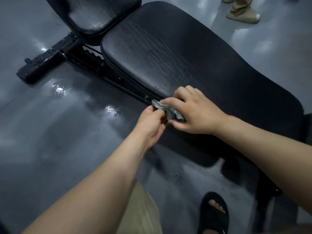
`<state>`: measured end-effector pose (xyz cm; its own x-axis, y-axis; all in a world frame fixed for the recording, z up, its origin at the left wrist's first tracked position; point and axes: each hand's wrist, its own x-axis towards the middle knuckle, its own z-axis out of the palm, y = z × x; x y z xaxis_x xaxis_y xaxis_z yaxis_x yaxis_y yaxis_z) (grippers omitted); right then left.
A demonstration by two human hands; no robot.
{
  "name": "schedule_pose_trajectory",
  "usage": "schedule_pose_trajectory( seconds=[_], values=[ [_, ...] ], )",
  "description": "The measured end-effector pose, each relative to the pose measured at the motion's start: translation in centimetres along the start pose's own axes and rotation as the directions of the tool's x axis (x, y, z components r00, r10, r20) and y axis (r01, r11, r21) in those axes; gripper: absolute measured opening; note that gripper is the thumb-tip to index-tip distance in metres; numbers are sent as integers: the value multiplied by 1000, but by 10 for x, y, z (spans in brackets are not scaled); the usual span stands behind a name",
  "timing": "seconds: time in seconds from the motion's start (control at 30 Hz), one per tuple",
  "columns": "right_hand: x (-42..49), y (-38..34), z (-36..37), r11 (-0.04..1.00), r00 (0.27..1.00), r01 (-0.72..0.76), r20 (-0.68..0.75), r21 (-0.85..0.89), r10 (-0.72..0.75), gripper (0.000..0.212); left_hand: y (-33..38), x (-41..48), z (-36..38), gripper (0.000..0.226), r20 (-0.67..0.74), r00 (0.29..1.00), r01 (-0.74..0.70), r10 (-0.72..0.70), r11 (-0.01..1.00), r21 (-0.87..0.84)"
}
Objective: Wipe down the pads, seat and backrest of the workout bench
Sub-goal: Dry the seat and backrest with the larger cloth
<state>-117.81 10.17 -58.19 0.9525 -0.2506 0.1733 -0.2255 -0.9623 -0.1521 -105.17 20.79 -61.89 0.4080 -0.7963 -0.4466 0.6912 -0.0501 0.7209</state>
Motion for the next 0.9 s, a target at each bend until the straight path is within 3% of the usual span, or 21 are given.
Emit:
schedule_pose_trajectory(
  seconds=[0.2,0.33,0.53,0.67,0.77,0.9],
  values=[
    [-5,12,9,978,987,130,-75,-162,-144,20,-14,-4,1,17,-17,1000,-11,14,986,164],
    [-39,30,12,943,968,237,-21,-233,-248,11,-44,-2,19,15,-22,1000,-9,18,934,357],
    [-136,62,17,935,977,78,-160,-346,-140,19,-115,-3,77,7,12,991,116,-130,922,369],
    [-178,63,25,921,969,-51,-243,-386,-48,15,-144,-8,96,17,67,971,199,-232,927,317],
    [-190,58,31,914,946,-150,-322,-377,22,20,-154,-8,94,14,100,977,142,-188,926,350],
    [-192,57,34,911,925,-169,-381,-375,15,16,-163,-11,96,18,43,989,118,-140,934,336]
  ],
)
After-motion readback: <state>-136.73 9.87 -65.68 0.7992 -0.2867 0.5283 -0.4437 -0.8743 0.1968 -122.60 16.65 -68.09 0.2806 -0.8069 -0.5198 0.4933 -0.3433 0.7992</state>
